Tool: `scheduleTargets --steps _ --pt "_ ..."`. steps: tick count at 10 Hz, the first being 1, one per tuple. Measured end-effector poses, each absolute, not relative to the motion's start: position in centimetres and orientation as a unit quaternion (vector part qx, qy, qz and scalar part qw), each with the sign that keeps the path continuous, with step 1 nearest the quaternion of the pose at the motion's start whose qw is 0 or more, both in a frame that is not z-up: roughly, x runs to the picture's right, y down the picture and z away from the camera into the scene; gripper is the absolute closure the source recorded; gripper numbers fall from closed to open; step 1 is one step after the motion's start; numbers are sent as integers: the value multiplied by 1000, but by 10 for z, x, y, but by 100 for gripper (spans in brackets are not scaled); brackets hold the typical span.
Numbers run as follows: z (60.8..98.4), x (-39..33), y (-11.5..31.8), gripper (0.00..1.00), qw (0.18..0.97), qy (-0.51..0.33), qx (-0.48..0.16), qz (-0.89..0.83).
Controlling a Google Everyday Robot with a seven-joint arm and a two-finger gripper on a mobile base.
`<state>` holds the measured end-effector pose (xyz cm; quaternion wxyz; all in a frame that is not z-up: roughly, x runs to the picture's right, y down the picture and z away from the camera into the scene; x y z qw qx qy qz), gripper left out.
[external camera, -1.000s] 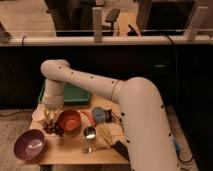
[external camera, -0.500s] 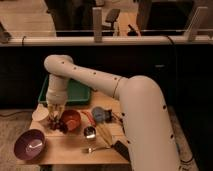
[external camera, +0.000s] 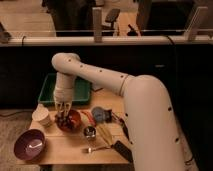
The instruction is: Place grapes in red bowl
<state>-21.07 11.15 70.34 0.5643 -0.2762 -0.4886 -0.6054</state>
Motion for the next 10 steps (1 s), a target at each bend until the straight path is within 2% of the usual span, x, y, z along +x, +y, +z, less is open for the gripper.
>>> scheduleTargets --steps 10 --pt "745 -178 102 100 599 -479 -270 -582"
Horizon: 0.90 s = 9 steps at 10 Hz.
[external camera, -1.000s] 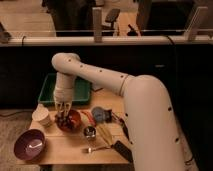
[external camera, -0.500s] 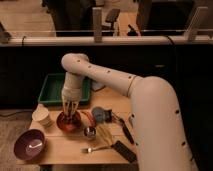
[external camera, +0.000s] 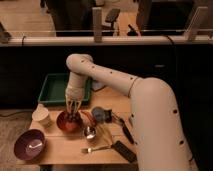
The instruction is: Place grapes in red bowl
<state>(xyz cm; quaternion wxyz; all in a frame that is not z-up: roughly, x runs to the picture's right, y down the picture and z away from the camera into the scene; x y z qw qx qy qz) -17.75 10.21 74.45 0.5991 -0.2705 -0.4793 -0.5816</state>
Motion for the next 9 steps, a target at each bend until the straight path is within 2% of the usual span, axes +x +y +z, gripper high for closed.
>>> scheduleTargets --steps 9 --pt "752 -196 95 100 582 -483 -288 -588"
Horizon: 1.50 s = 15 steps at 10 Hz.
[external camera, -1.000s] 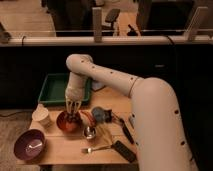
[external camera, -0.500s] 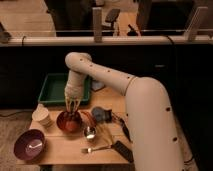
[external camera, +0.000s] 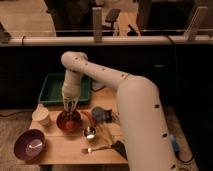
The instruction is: Place grapes in red bowl
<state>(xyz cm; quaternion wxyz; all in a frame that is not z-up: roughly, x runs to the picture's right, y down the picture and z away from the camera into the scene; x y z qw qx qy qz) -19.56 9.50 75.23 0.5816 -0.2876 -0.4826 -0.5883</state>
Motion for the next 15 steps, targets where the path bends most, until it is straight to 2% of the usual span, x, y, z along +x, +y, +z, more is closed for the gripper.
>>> scheduleTargets --steps 14,15 --pt "752 -201 100 100 583 -478 -282 -593" --pt "752 -200 100 98 584 -479 -282 -592"
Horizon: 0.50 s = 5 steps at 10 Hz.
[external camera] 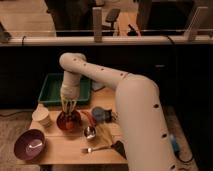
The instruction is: Place grapes in red bowl
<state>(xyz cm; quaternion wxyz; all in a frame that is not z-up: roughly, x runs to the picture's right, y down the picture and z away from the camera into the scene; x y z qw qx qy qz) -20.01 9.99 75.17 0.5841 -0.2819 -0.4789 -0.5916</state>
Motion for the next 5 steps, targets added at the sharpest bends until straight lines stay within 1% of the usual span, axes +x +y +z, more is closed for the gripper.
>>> scheduleTargets --steps 2,3,5 --pt "752 -199 100 81 584 -480 -284 -590" --pt "751 -199 100 68 584 -480 -284 -590" --pt "751 -199 100 51 584 -480 -284 -590"
